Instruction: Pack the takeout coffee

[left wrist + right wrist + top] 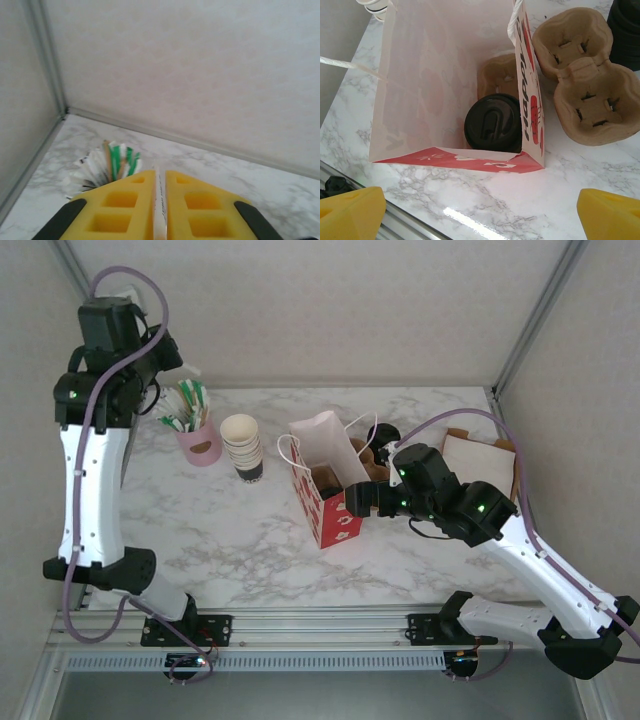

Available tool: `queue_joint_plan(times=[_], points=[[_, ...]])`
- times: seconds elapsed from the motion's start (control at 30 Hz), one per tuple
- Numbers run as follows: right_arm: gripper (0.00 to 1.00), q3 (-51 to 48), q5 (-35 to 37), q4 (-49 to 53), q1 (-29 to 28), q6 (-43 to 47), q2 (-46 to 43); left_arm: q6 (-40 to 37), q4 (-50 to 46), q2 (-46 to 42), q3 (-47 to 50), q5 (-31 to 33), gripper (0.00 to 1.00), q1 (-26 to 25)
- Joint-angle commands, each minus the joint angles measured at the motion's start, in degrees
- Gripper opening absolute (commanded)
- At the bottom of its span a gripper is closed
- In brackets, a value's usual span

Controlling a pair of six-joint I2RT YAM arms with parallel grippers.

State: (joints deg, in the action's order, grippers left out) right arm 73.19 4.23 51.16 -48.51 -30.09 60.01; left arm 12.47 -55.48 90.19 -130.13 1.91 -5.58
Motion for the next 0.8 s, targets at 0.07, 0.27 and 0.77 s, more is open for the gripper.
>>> queue_joint_plan(times=[0.07,0.27,0.77], points=[[0.99,1.5,1.1,-0.2,0.5,-1.5,-0.6,3.5,2.5,-3.0,-0.7,-18.6,0.17,-0.4],[0.99,0.3,5.3,0.7,0.5,-3.2,-3.8,6.8,8.0,-5.7,4.5,-34.8,0.16,-0.6],[0.99,-2.9,7.0,0.8,0.5,-6.1,-7.1,12.8,17.2,-2.9,4.6,-44.5,0.12,-4.5]])
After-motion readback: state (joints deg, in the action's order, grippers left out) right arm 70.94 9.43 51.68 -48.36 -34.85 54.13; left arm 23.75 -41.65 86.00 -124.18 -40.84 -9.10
